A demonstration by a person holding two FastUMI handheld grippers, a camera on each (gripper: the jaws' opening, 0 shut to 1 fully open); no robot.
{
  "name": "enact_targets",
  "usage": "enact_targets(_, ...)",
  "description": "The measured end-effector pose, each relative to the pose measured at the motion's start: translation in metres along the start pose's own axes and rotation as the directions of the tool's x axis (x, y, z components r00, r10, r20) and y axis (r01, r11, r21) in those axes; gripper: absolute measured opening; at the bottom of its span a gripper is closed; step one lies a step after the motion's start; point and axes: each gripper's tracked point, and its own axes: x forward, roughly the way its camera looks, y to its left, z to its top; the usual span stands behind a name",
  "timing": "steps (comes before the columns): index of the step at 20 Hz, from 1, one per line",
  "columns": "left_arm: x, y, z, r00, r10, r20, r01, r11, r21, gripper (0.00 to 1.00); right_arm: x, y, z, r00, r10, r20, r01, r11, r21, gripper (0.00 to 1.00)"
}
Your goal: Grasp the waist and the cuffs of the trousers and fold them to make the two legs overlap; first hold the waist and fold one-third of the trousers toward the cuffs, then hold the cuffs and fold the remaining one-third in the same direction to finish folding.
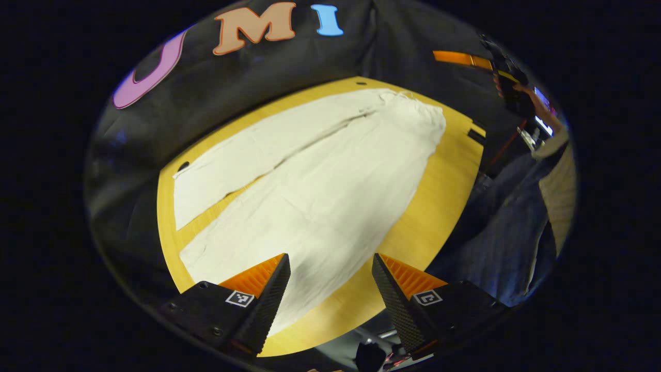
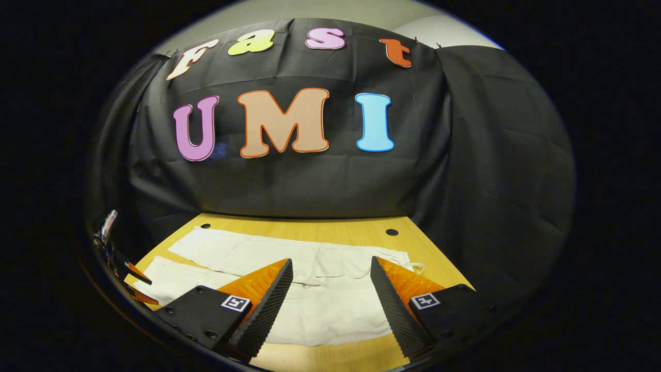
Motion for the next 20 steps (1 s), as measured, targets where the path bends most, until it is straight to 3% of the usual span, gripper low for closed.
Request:
enact_targets(2,0.001,0.008,-0.027,0.996,-0.007,-0.088,0.013,0.998,0.062,0.91,-0.001,-0.002,-0.003,1.000,-0.005,-0.007,0.005,1.000,-0.006,0.97)
enact_targets(4,0.006,0.013,-0.048,0.986,-0.028,-0.163,0.044,0.994,0.100,0.95,-0.001,-0.004,-0.007,1.000,-0.011,-0.019,0.010,1.000,-0.015,0.97)
enact_targets(9,0.011,0.029,-0.094,0.945,-0.049,-0.324,0.116,0.975,0.190,0.91,0.005,-0.008,-0.017,0.998,-0.026,-0.053,0.025,0.999,-0.027,0.97)
enact_targets(15,0.019,0.033,-0.116,0.912,-0.051,-0.408,0.163,0.956,0.244,0.84,0.015,0.000,-0.019,0.998,-0.012,-0.066,0.008,0.998,-0.056,0.97)
enact_targets(20,0.022,0.032,-0.119,0.892,-0.089,-0.443,0.207,0.952,0.225,0.79,0.024,0.010,-0.021,0.997,0.010,-0.080,-0.016,0.996,-0.086,0.97)
